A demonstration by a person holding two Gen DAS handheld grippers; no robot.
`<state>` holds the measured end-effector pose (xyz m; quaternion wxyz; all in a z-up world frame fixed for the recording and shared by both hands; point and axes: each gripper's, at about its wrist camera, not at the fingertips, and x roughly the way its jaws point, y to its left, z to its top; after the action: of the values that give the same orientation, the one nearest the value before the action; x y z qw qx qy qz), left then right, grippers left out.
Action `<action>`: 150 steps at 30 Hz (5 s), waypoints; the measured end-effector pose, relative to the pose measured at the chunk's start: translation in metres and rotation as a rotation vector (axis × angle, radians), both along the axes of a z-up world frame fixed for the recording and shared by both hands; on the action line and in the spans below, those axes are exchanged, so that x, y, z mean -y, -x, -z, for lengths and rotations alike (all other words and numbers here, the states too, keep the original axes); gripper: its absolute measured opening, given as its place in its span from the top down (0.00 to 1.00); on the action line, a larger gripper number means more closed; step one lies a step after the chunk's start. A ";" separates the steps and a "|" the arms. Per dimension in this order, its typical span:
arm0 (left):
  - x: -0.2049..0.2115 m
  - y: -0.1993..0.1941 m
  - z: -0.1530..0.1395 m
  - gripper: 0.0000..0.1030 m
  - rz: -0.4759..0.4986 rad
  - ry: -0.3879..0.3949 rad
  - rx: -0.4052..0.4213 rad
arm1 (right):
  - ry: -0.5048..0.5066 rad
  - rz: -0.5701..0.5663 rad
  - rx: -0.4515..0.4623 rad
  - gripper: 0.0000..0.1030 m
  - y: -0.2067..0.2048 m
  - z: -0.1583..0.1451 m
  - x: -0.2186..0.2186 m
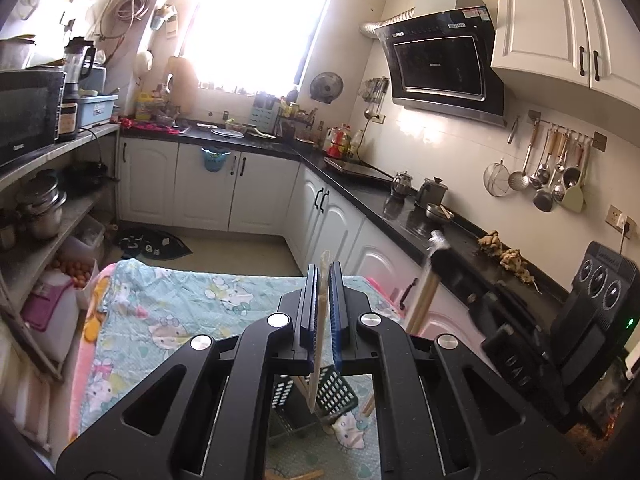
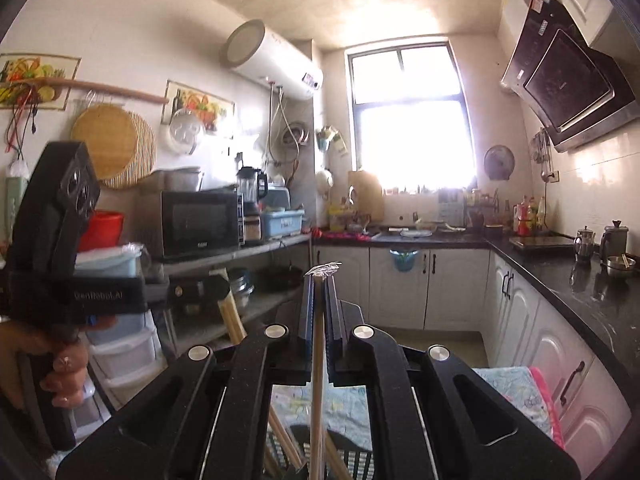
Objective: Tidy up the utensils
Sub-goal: 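Raise both held chopsticks upright over the green basket, then lower the chopsticks into the basket and open both tools, then withdraw both open tools from the basket toward the remaining chopsticks, then close the left tool on a wrapped chopstick while the right tool grasps another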
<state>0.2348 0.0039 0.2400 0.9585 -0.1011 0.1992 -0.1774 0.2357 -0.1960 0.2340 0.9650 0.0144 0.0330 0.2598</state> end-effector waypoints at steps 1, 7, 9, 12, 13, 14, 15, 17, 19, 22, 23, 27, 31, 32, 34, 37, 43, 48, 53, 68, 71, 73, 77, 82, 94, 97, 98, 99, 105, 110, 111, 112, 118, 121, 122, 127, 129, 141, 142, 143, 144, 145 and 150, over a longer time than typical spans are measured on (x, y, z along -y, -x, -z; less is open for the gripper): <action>-0.001 -0.001 0.000 0.97 -0.004 -0.002 0.003 | -0.005 0.002 0.009 0.95 -0.001 -0.001 0.001; 0.000 -0.012 0.012 0.97 -0.016 -0.007 -0.003 | -0.011 0.024 0.033 0.95 -0.013 0.005 0.003; 0.001 -0.015 0.019 0.97 -0.018 -0.006 -0.008 | -0.007 0.025 0.034 0.95 -0.018 0.013 0.002; 0.002 -0.019 0.031 0.97 -0.023 -0.010 -0.022 | 0.006 0.040 0.030 0.95 -0.025 0.029 0.001; 0.003 -0.021 0.037 0.97 -0.026 -0.015 -0.028 | 0.011 0.047 0.027 0.95 -0.027 0.035 0.000; 0.003 -0.022 0.041 0.97 -0.026 -0.015 -0.032 | 0.015 0.054 0.022 0.95 -0.030 0.042 0.000; 0.003 -0.024 0.046 0.97 -0.026 -0.017 -0.037 | 0.018 0.061 0.018 0.95 -0.033 0.046 -0.001; 0.004 -0.025 0.054 0.97 -0.026 -0.021 -0.042 | 0.022 0.072 0.004 0.95 -0.038 0.057 0.000; 0.005 -0.027 0.063 0.97 -0.025 -0.023 -0.050 | 0.030 0.085 -0.010 0.95 -0.043 0.070 -0.001; 0.008 -0.029 0.075 0.97 -0.024 -0.024 -0.061 | 0.042 0.102 -0.028 0.95 -0.049 0.086 -0.001; 0.009 -0.030 0.077 0.97 -0.023 -0.025 -0.063 | 0.045 0.105 -0.032 0.95 -0.050 0.090 -0.001; 0.013 -0.032 0.089 0.97 -0.014 -0.028 -0.075 | 0.056 0.121 -0.050 0.95 -0.055 0.107 -0.001; 0.018 -0.034 0.100 0.97 -0.006 -0.039 -0.090 | 0.057 0.138 -0.075 0.95 -0.058 0.119 -0.001; 0.019 -0.034 0.102 0.97 -0.005 -0.040 -0.094 | 0.056 0.143 -0.082 0.95 -0.059 0.121 0.000; 0.020 -0.035 0.106 0.97 -0.004 -0.042 -0.103 | 0.053 0.153 -0.099 0.95 -0.061 0.125 0.001; 0.021 -0.035 0.111 0.97 -0.012 -0.049 -0.113 | 0.056 0.165 -0.134 0.92 -0.063 0.131 0.002; 0.020 -0.028 0.114 0.77 -0.024 -0.066 -0.110 | 0.057 0.174 -0.187 0.75 -0.061 0.137 0.008; 0.017 -0.019 0.110 0.58 -0.047 -0.081 -0.095 | 0.063 0.175 -0.212 0.64 -0.052 0.136 0.011; 0.010 -0.009 0.104 0.34 -0.074 -0.075 -0.082 | 0.091 0.184 -0.227 0.50 -0.039 0.136 0.014; -0.011 0.029 0.099 0.10 -0.114 -0.033 -0.056 | 0.101 0.174 -0.270 0.35 -0.005 0.133 0.021; -0.015 0.037 0.100 0.10 -0.121 -0.022 -0.061 | 0.104 0.169 -0.265 0.34 0.004 0.132 0.021; -0.017 0.042 0.102 0.10 -0.128 -0.016 -0.065 | 0.106 0.168 -0.263 0.33 0.007 0.131 0.021; -0.024 0.050 0.108 0.10 -0.145 -0.003 -0.077 | 0.113 0.162 -0.265 0.33 0.015 0.130 0.021; -0.030 0.057 0.113 0.10 -0.159 0.007 -0.088 | 0.126 0.147 -0.268 0.32 0.026 0.129 0.019; -0.048 0.071 0.133 0.10 -0.187 0.042 -0.137 | 0.175 0.104 -0.288 0.32 0.053 0.139 0.007; -0.053 0.074 0.140 0.10 -0.196 0.054 -0.154 | 0.189 0.096 -0.291 0.32 0.059 0.141 0.003; -0.055 0.075 0.142 0.10 -0.200 0.058 -0.160 | 0.193 0.092 -0.294 0.32 0.061 0.142 0.002; -0.057 0.077 0.145 0.10 -0.205 0.062 -0.164 | 0.195 0.087 -0.296 0.32 0.063 0.143 0.001; -0.064 0.083 0.155 0.10 -0.225 0.075 -0.187 | 0.230 0.053 -0.307 0.32 0.075 0.151 -0.006; -0.068 0.086 0.165 0.10 -0.237 0.078 -0.215 | 0.263 0.017 -0.331 0.32 0.086 0.163 -0.015; -0.068 0.086 0.167 0.10 -0.239 0.078 -0.219 | 0.271 0.008 -0.337 0.32 0.088 0.166 -0.017; -0.070 0.087 0.170 0.10 -0.241 0.078 -0.228 | 0.277 0.000 -0.341 0.32 0.090 0.168 -0.018; -0.073 0.087 0.189 0.10 -0.249 0.085 -0.284 | 0.337 -0.058 -0.378 0.32 0.108 0.188 -0.030; -0.074 0.087 0.204 0.10 -0.256 0.097 -0.328 | 0.355 -0.078 -0.415 0.32 0.114 0.202 -0.035; -0.074 0.087 0.209 0.10 -0.258 0.098 -0.341 | 0.362 -0.086 -0.429 0.32 0.116 0.208 -0.037; -0.074 0.087 0.233 0.10 -0.263 0.102 -0.406 | 0.384 -0.124 -0.469 0.32 0.125 0.225 -0.046; -0.076 0.087 0.241 0.10 -0.266 0.110 -0.429 | 0.396 -0.146 -0.478 0.32 0.128 0.228 -0.049; -0.080 0.081 0.284 0.43 -0.251 0.195 -0.585 | 0.476 -0.247 -0.535 0.32 0.145 0.250 -0.056; -0.080 0.080 0.287 0.46 -0.249 0.198 -0.593 | 0.473 -0.239 -0.540 0.32 0.143 0.251 -0.055; -0.080 0.078 0.290 0.46 -0.254 0.200 -0.602 | 0.470 -0.227 -0.547 0.32 0.139 0.252 -0.055; -0.081 0.078 0.291 0.46 -0.257 0.206 -0.607 | 0.470 -0.218 -0.551 0.32 0.136 0.253 -0.054; -0.083 0.076 0.295 0.46 -0.260 0.224 -0.616 | 0.469 -0.210 -0.553 0.33 0.132 0.254 -0.053; -0.090 0.068 0.304 0.54 -0.279 0.269 -0.643 | 0.478 -0.168 -0.582 0.42 0.103 0.258 -0.055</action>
<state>0.1669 0.0942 -0.0640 0.8402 -0.3027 0.4490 -0.0288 0.1323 -0.1410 -0.0241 0.8666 -0.1407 0.3663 0.3082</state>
